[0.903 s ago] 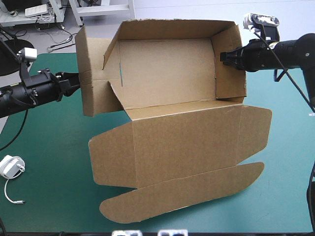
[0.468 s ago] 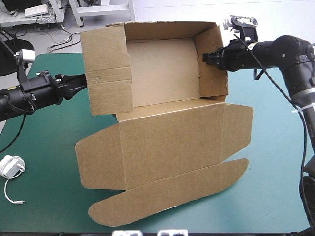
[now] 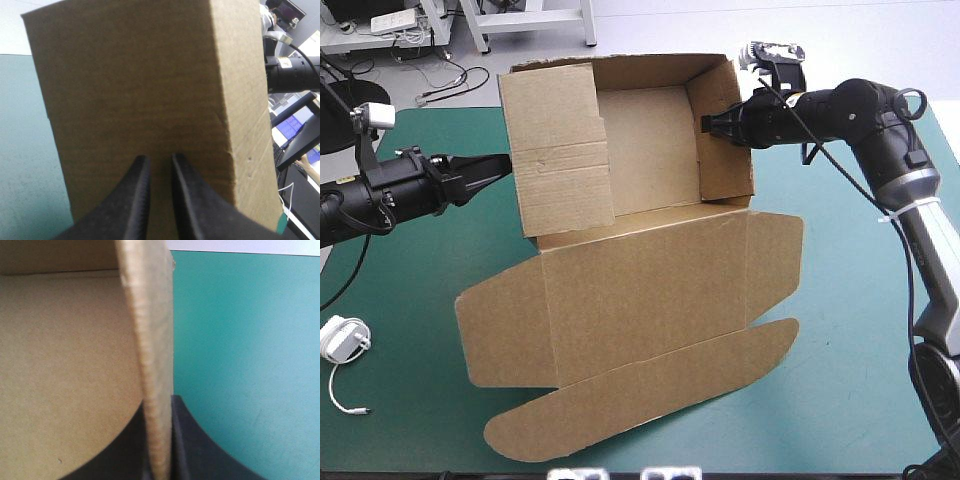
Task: Fold the box
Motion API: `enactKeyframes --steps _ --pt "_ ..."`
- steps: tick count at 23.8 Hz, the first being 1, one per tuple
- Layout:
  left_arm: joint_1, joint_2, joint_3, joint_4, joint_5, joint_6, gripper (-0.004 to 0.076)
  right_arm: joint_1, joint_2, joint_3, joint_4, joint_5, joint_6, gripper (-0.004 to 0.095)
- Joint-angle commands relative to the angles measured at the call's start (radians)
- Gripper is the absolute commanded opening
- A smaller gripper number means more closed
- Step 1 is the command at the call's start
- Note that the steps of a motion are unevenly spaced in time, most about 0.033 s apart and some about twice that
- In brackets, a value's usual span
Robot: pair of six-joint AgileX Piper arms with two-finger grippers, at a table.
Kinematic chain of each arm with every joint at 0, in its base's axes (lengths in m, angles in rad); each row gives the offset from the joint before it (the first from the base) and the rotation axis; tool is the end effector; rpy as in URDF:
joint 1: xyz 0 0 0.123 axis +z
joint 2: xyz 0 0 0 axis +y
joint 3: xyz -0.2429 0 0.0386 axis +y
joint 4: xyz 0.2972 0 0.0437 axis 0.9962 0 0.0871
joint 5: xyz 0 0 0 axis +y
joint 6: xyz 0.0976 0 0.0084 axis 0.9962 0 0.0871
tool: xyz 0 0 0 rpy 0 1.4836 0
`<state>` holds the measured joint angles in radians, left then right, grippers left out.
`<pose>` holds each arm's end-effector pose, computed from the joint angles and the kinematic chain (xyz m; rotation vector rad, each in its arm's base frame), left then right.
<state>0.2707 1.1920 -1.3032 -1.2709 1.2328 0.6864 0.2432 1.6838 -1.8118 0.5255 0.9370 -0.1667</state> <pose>0.2873 -0.0119 0.4190 0.2942 1.8885 -1.0510 0.4040 0.1411 0.3869 -0.3212 2.2200 0.6847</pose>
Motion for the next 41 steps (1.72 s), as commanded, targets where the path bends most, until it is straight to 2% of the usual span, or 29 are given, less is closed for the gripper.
enactKeyframes --steps 1,2,4,8,10,12,17,19,22,25,28,32,37,41 --pt "-0.005 -0.023 -0.030 -0.077 0.058 0.003 0.0267 0.018 -0.025 -0.028 0.055 -0.087 0.014 -0.0019" --pt "-0.005 -0.023 -0.030 -0.079 0.058 0.003 0.0346 0.018 -0.016 -0.028 0.071 -0.094 0.014 -0.0019" --pt "-0.007 -0.025 -0.030 -0.083 0.058 0.003 0.0379 0.018 -0.006 -0.028 0.069 -0.111 0.025 -0.0019" --pt "-0.042 -0.025 -0.030 -0.065 0.058 0.003 0.0379 0.027 0.003 -0.028 0.067 -0.125 0.026 -0.0018" --pt "-0.077 -0.025 -0.030 0.027 0.027 0.003 0.0379 0.049 0.005 -0.028 0.056 -0.152 0.026 -0.0018" --pt "-0.090 -0.025 -0.030 0.159 -0.040 -0.014 0.0379 0.090 0.005 -0.028 0.001 -0.173 0.026 -0.0018" --pt "-0.090 -0.025 -0.030 0.261 -0.162 -0.077 0.0373 0.174 0.003 -0.028 -0.086 -0.167 0.065 -0.0018" --pt "-0.090 -0.021 -0.030 0.318 -0.199 -0.106 0.0326 0.206 -0.006 -0.028 -0.127 -0.157 0.108 -0.0018" --pt "-0.090 -0.002 -0.030 0.344 -0.235 -0.101 0.0208 0.242 -0.016 -0.028 -0.186 -0.118 0.147 -0.0018" --pt "-0.090 0.040 -0.030 0.370 -0.236 -0.079 0.0004 0.274 -0.047 -0.028 -0.280 -0.085 0.215 -0.0018" --pt "-0.114 0.054 -0.035 0.369 -0.249 -0.081 -0.0010 0.276 -0.067 -0.028 -0.292 0.014 0.246 -0.0018" --pt "-0.196 0.051 -0.060 0.434 -0.265 -0.116 -0.0010 0.276 -0.065 -0.028 -0.338 0.075 0.298 -0.0019" --pt "-0.364 0.059 -0.083 0.776 -0.325 -0.316 -0.0010 0.276 -0.063 -0.028 -0.351 0.099 0.332 -0.0019" --pt "-0.481 0.085 -0.083 0.960 -0.339 -0.442 -0.0010 0.276 -0.028 -0.028 -0.357 0.152 0.365 -0.0019"
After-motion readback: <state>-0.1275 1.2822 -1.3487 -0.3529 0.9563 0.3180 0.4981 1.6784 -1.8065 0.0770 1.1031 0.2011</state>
